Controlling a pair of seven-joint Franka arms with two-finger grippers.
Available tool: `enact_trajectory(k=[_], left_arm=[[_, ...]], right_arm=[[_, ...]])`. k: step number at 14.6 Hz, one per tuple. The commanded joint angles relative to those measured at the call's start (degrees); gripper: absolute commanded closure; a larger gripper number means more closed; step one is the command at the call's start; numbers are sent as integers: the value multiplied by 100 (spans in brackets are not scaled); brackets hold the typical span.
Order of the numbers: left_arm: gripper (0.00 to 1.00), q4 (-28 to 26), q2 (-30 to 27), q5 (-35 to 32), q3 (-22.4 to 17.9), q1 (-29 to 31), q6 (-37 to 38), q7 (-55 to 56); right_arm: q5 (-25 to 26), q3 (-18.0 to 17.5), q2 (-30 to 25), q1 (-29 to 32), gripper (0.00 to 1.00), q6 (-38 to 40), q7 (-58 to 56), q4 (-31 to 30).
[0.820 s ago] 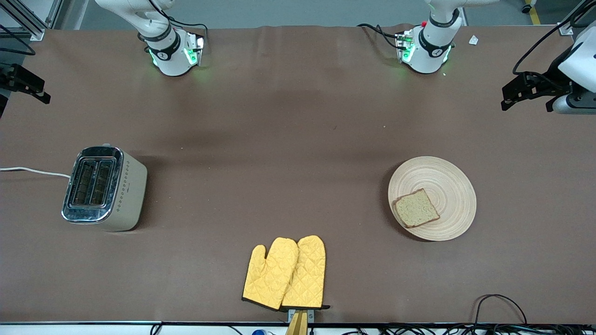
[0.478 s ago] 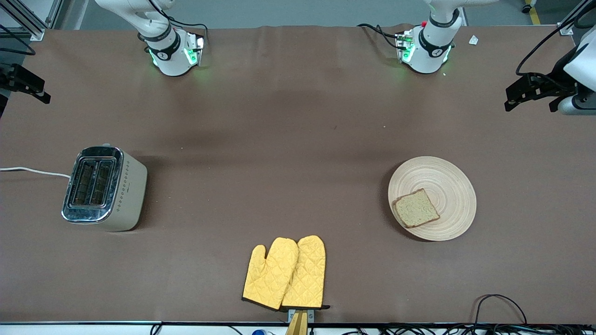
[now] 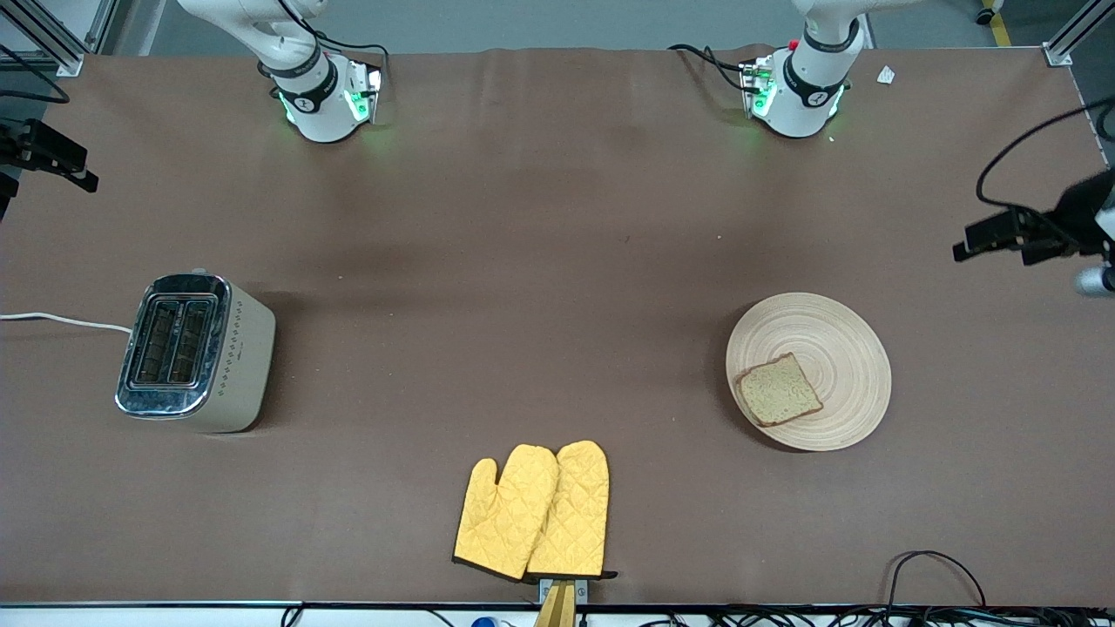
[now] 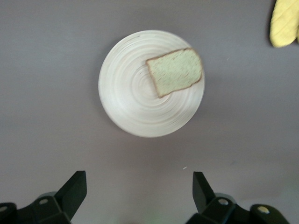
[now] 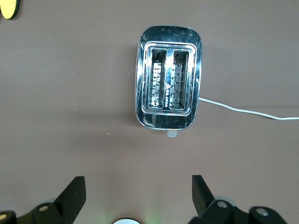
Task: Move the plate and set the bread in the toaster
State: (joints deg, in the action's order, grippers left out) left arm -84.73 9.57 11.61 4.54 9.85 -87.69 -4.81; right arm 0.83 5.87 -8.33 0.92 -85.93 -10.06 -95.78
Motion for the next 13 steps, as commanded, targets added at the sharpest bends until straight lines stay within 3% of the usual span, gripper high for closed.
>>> enact_trajectory(k=[1, 5, 8, 13], left_arm=[[0, 255, 684, 744, 3, 429, -256, -440], [0, 255, 1677, 1587, 3, 904, -767, -854], [0, 229, 2249, 2291, 3, 1133, -1170, -1984], [2, 238, 3260, 2811, 4, 1555, -1347, -3647]], right_arm=[[-75, -24, -64, 13, 0, -20, -75, -72], [-75, -50, -73, 30, 0, 15, -75, -72], [-127, -59, -12, -39, 0, -37, -14, -98], [-268, -59, 427, -207, 0, -371, -5, -265]])
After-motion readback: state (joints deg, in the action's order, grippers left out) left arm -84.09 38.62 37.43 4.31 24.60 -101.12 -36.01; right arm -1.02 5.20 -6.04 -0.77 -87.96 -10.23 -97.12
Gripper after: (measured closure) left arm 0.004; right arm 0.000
